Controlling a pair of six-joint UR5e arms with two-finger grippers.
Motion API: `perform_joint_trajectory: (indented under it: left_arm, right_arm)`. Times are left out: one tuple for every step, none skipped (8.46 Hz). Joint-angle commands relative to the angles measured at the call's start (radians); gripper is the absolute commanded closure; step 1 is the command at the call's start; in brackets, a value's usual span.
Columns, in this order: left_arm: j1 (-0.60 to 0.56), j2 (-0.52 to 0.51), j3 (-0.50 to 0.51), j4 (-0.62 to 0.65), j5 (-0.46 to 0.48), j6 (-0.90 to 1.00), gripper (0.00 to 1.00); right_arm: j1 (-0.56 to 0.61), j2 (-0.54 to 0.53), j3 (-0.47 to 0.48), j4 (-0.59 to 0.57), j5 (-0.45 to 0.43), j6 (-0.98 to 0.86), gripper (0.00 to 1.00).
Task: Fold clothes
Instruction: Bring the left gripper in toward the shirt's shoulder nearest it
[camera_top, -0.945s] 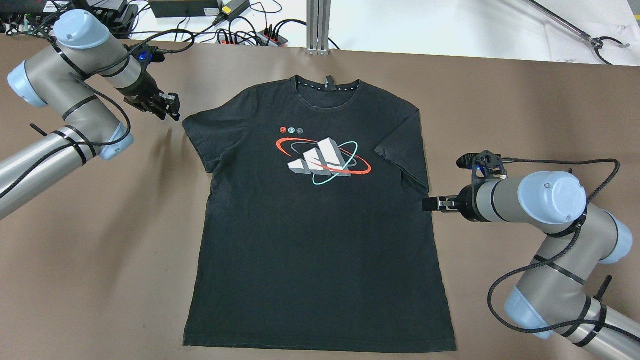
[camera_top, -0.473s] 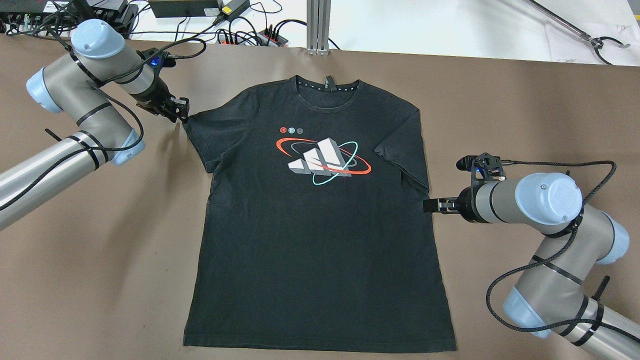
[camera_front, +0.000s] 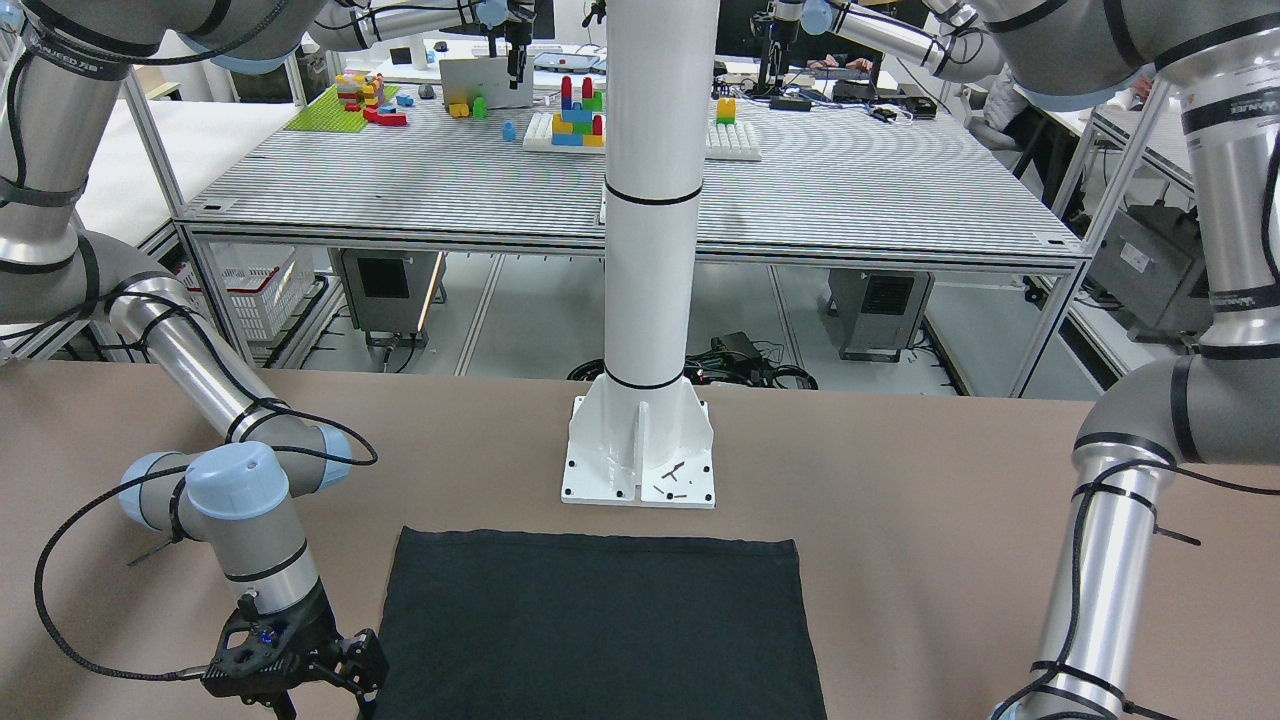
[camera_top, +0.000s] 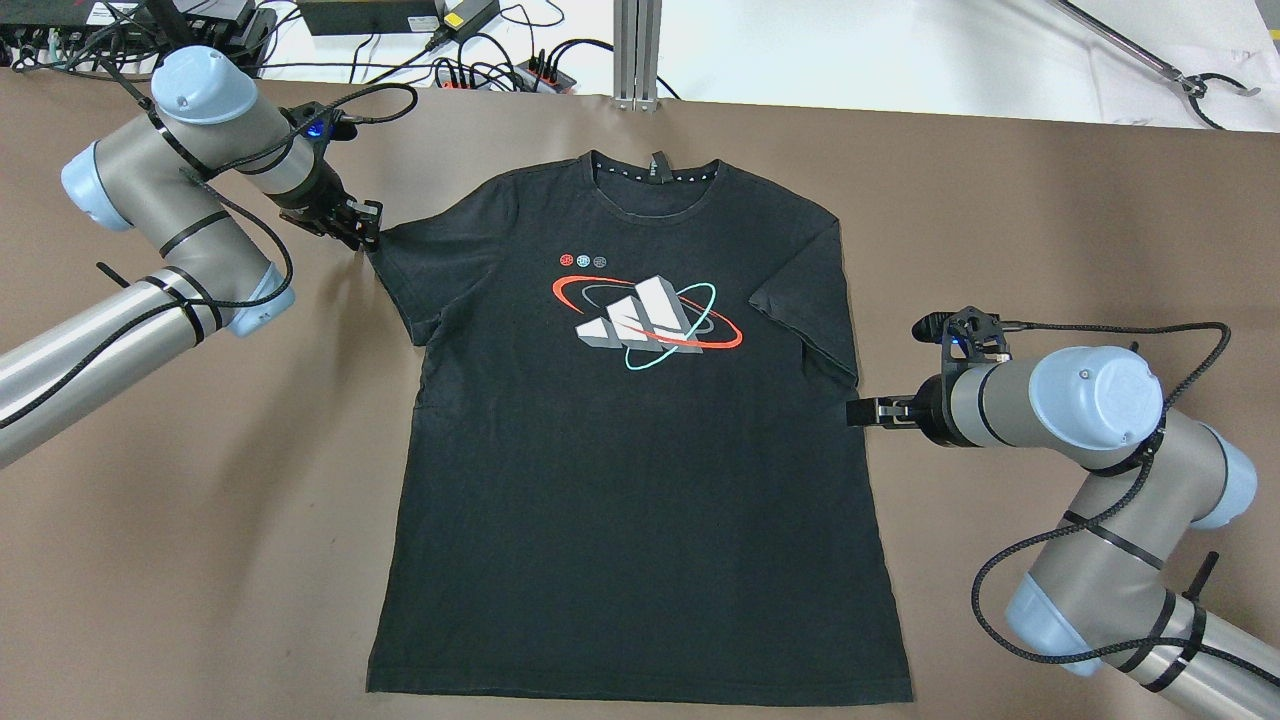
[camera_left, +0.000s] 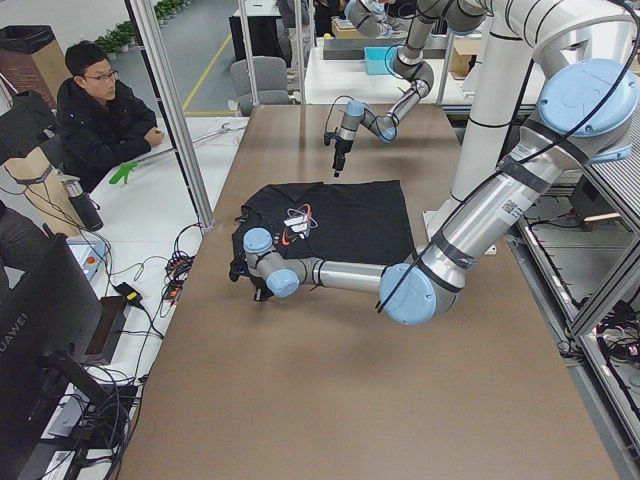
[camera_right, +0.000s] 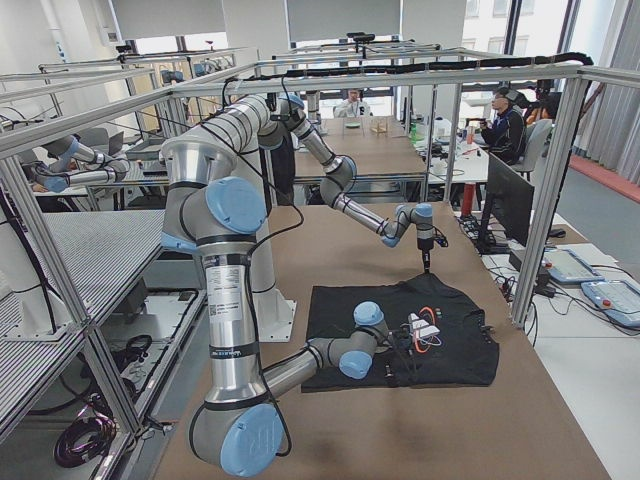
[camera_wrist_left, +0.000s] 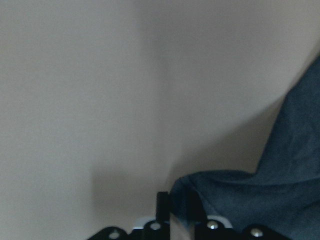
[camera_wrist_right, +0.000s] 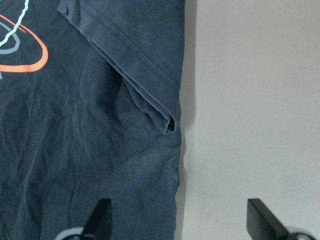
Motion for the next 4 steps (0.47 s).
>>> perform_joint_trajectory:
  left_arm:
    - [0.001,0.0,0.002,0.0,0.002,0.0,0.88]
    - [0.001,0.0,0.002,0.0,0.004,0.0,0.91]
    - [0.001,0.0,0.0,0.0,0.008,0.0,1.0]
    - [-0.001,0.0,-0.006,0.0,0.008,-0.005,1.0]
  right_arm:
    - [0.0,0.0,0.001,0.002,0.0,0.0,0.05]
    - [0.0,-0.002,0.001,0.002,0.0,0.0,0.05]
    - [0.0,-0.002,0.001,0.003,0.0,0.0,0.05]
    - [0.0,-0.002,0.002,0.003,0.0,0.0,0.05]
